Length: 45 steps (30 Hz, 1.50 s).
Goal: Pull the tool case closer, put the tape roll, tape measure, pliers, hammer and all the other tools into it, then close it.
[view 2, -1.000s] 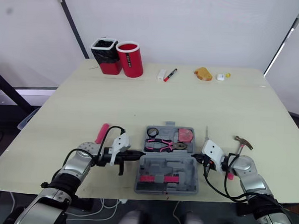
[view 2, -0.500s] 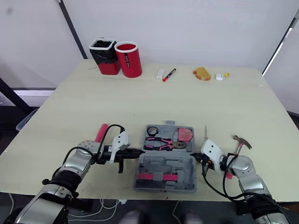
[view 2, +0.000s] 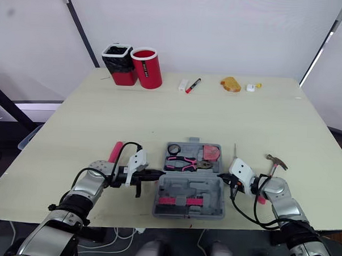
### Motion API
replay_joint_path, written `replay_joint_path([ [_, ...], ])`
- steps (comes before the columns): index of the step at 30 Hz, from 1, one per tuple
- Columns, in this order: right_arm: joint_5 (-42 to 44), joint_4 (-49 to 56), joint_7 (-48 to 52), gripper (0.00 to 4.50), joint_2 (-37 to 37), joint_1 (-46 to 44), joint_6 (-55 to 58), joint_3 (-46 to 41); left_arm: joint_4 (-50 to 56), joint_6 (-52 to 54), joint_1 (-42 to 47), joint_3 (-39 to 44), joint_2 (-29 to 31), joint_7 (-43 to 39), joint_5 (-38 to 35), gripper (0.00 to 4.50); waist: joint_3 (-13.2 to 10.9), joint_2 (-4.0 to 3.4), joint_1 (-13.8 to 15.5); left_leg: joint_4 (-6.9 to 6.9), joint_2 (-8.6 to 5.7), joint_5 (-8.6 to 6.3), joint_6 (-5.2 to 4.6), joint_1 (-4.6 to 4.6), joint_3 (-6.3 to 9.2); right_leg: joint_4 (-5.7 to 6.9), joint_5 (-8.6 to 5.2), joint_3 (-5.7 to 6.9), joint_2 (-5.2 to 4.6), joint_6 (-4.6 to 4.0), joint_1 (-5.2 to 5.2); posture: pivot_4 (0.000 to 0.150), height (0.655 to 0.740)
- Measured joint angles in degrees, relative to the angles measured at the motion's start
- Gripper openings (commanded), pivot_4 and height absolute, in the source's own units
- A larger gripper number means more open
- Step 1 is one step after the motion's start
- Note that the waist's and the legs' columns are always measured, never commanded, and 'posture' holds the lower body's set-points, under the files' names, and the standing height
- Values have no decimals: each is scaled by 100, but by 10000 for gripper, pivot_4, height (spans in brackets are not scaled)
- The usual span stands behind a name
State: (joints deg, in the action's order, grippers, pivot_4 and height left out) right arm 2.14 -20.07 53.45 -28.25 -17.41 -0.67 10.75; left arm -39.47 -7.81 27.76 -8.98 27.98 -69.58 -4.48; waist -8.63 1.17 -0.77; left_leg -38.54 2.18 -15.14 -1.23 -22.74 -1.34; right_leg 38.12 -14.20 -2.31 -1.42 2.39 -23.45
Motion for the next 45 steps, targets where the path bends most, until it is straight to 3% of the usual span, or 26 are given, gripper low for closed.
replay_joint_path([
  [45,-201,-354,-126,0,184,-171,-387,-34,-172,-108,81,13,38,57,17,347,0,0,-26,1,4,0,0,2,1,1,1,-3,6,-1,-1,1500,7400],
])
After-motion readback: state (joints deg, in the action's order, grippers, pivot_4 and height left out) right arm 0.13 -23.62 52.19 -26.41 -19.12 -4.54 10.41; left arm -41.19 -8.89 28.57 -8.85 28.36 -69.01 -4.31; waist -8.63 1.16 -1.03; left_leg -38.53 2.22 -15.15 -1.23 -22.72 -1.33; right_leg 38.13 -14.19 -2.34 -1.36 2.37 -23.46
